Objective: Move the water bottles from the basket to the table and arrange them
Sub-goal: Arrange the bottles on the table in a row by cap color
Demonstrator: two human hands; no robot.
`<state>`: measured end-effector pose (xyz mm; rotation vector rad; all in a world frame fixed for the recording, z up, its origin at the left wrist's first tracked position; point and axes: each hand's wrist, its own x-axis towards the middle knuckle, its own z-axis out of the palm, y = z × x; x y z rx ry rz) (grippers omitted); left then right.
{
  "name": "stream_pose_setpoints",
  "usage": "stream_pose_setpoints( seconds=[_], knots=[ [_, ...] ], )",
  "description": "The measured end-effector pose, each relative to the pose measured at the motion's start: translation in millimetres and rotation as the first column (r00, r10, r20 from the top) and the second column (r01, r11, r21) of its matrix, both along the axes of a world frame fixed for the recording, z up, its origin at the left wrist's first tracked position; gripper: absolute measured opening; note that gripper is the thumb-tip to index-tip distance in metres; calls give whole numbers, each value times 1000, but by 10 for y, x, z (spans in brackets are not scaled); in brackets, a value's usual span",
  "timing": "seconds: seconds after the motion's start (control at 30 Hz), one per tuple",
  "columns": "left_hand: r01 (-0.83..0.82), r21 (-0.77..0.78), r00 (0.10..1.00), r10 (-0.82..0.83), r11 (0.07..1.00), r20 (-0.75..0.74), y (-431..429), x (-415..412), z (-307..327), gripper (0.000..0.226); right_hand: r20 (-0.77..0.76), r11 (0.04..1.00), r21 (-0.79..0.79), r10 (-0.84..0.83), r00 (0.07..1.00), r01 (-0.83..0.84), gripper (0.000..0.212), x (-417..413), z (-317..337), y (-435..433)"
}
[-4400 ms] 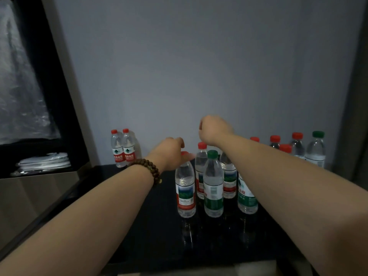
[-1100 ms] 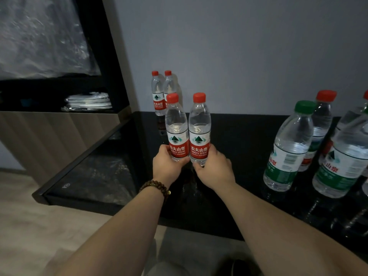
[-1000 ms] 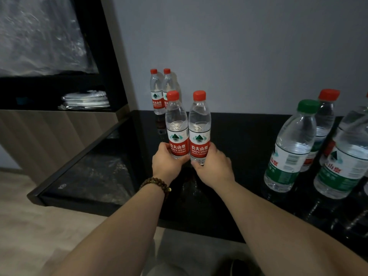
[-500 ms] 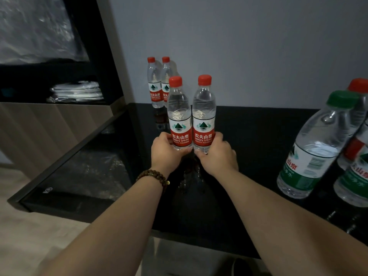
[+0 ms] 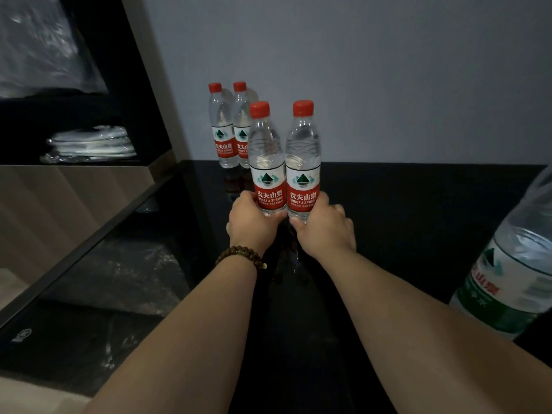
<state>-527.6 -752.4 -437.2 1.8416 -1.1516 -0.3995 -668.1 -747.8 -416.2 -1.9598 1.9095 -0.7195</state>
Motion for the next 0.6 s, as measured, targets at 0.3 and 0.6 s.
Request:
stream_pose_setpoints(
  seconds=[0.3, 0.6],
  knots=[
    [-23, 67, 996, 17, 997, 85, -413, 79, 73, 63, -15, 999, -2, -41, 999, 41, 68, 136, -28, -457],
    [38, 109, 995, -47, 993, 84, -917, 238, 91, 65, -13, 998, -23, -66, 998, 66, 62, 258, -39, -920]
  ],
)
